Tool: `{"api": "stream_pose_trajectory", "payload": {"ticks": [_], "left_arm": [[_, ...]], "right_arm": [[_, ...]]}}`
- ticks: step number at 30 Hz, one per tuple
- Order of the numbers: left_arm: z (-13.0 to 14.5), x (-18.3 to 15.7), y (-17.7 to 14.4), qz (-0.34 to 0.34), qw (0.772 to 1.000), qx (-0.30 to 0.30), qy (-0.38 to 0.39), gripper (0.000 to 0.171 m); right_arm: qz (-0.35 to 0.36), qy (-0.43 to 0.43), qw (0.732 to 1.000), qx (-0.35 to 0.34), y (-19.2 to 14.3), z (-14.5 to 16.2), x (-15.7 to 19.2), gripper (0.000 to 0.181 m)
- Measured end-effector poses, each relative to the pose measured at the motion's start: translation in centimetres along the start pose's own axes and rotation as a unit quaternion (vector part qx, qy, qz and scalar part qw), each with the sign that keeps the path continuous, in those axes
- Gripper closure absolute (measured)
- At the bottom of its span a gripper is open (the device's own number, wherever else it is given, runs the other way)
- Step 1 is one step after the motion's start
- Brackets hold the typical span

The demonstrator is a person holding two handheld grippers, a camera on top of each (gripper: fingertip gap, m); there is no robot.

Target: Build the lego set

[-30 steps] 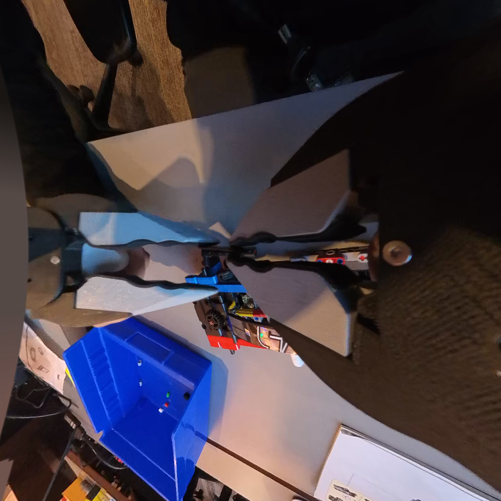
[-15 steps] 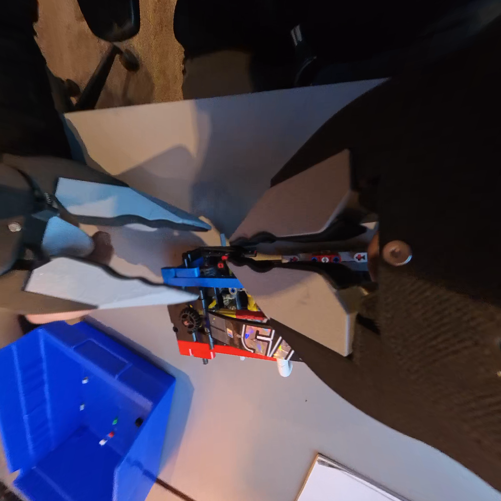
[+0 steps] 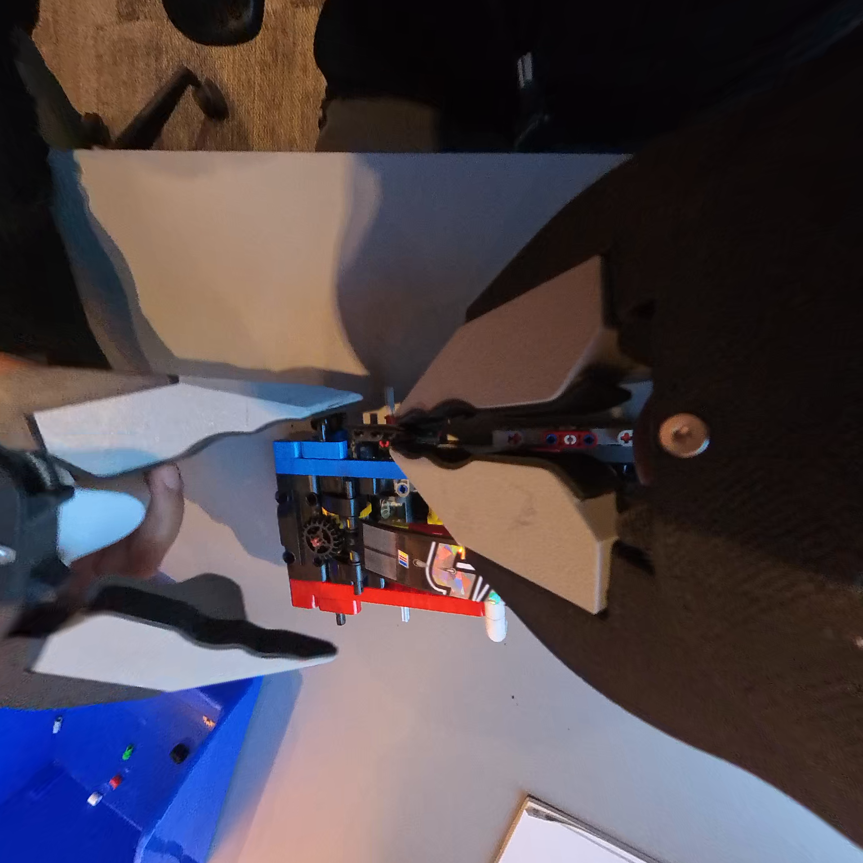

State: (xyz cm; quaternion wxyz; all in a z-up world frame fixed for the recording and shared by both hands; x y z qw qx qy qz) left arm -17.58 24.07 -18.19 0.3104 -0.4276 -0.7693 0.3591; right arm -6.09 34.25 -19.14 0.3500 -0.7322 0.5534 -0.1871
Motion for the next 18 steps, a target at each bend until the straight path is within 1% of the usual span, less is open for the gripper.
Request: {"api": "stream_pose_trajectory", "payload": {"ticks": [2,6,8,10,13,15,18], "left_arm": [[0.0,0.0,0.0,0.003,1.000,0.004,-0.005,0.167],[0.4,0.3,0.1,0.017,1.000,0.009,-0.017,0.168],[0.3,0.3,0.0,0.014,1.000,0.010,-0.017,0.167],[0.3,0.4,-0.1,0.010,1.000,0.010,-0.016,0.167],[0.2,0.5,0.0,0.014,1.000,0.001,-0.020,0.167],[0.2,0.6,-0.1,0.020,0.999,-0.010,-0.026,0.168],[0.1,0.7,0.0,0.018,0.999,-0.010,-0.027,0.167]], "right_arm": [[-0.032,-0.011,0.999,0.021,0.7,0.0,-0.4,0.070],[-0.049,-0.046,0.996,0.057,1.9,-0.5,-0.7,0.078],[-0.053,-0.058,0.995,0.067,2.1,-0.7,-0.8,0.077],[-0.058,-0.066,0.994,0.071,2.1,-0.9,-0.8,0.083],[-0.051,-0.072,0.994,0.062,2.1,-0.6,-0.7,0.081],[-0.049,-0.076,0.994,0.062,2.2,-0.4,-0.5,0.075],[-0.047,-0.062,0.995,0.057,2.1,-0.4,-0.8,0.081]]}}
Point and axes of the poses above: each gripper's, where its closed fingertips meet, y out along the fingers, z out of its underside, x = y × z across the jaws, the point moved 9 cm from there along -y, back along the fingers, and after that the axes turned 14 degrees about x, right-handed, at the moved point
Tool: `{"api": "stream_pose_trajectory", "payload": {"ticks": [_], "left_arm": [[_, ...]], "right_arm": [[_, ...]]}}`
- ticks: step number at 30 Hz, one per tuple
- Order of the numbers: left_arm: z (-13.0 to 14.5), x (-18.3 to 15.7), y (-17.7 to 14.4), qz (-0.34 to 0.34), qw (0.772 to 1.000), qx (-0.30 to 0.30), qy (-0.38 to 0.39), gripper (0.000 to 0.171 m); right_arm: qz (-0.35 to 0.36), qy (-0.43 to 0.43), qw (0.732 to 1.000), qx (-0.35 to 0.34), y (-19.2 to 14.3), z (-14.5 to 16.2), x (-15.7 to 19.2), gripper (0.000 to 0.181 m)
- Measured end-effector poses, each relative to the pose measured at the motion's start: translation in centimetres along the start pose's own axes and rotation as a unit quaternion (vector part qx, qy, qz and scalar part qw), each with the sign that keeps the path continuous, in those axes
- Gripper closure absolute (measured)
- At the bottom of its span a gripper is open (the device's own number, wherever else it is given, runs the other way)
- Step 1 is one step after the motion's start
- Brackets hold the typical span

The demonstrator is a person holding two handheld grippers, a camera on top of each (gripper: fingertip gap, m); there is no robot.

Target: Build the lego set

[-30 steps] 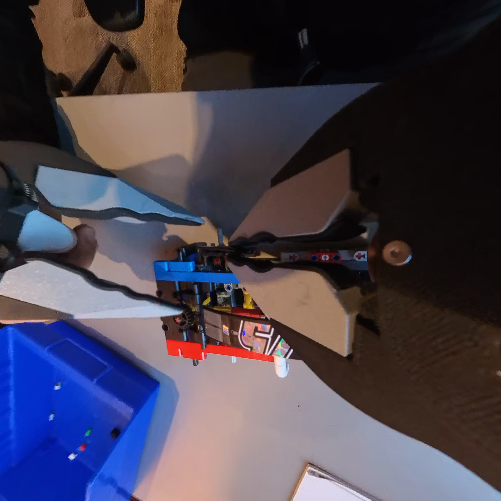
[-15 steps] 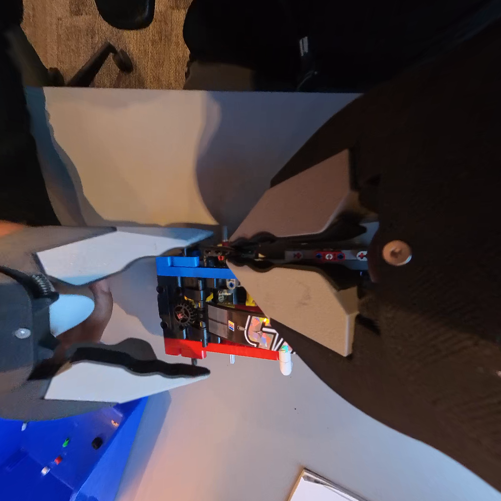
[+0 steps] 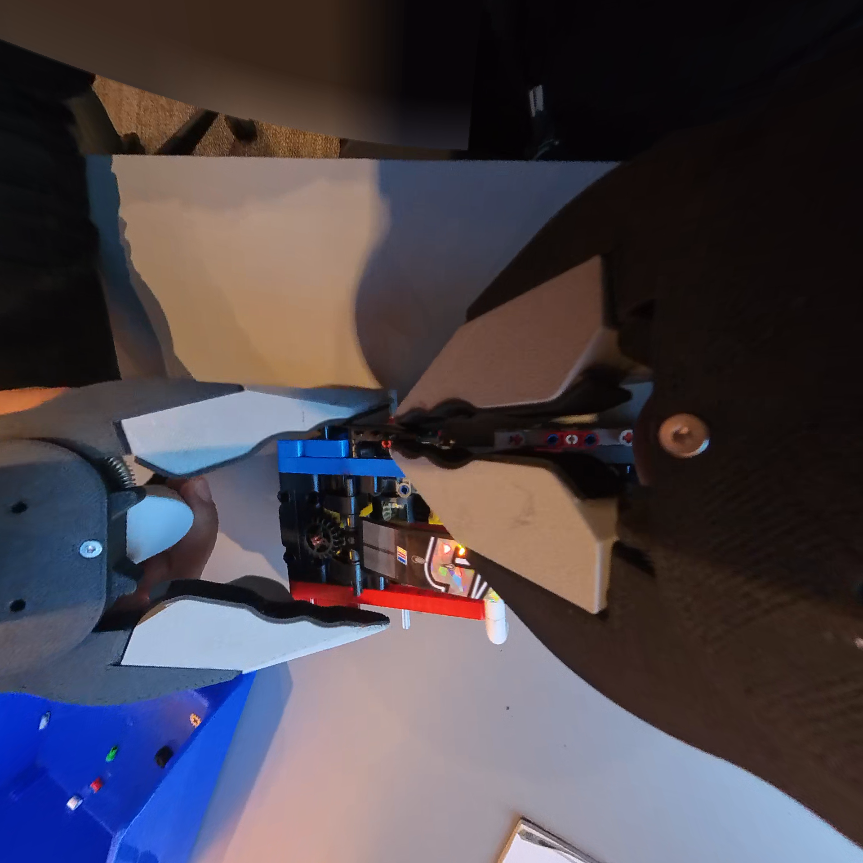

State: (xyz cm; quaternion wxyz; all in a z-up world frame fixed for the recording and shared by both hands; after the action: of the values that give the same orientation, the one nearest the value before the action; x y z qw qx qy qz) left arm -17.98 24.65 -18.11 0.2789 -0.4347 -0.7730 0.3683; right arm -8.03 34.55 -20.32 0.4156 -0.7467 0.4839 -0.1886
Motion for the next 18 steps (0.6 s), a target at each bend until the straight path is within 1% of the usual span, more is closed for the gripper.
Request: {"api": "stream_pose_trajectory", "payload": {"ticks": [4,10,14,18], "left_arm": [[-0.06,0.04,0.12,-0.001,1.000,0.009,0.002,0.167],[-0.07,0.34,0.09,0.004,1.000,0.013,-0.015,0.168],[-0.10,0.44,0.01,0.000,1.000,0.014,-0.021,0.168],[0.22,0.73,0.06,0.011,0.999,0.012,-0.046,0.168]], "right_arm": [[0.005,-0.002,1.000,-0.001,0.08,0.12,-0.03,0.081],[0.007,0.007,1.000,-0.004,0.24,0.17,-0.30,0.079],[0.007,0.005,1.000,-0.015,0.21,0.26,-0.38,0.084],[0.008,0.010,1.000,-0.020,0.27,0.21,-0.47,0.085]]}}
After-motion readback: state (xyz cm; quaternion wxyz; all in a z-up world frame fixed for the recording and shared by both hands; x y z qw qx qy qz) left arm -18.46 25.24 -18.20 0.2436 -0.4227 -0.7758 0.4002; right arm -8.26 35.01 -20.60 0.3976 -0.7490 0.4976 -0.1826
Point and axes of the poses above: each gripper's, where its closed fingertips meet, y out along the fingers, z out of its underside, x = y × z across the jaws, the point moved 9 cm from there along -y, back along the fingers, and after that the axes turned 14 degrees about x, right-handed, at the moved point
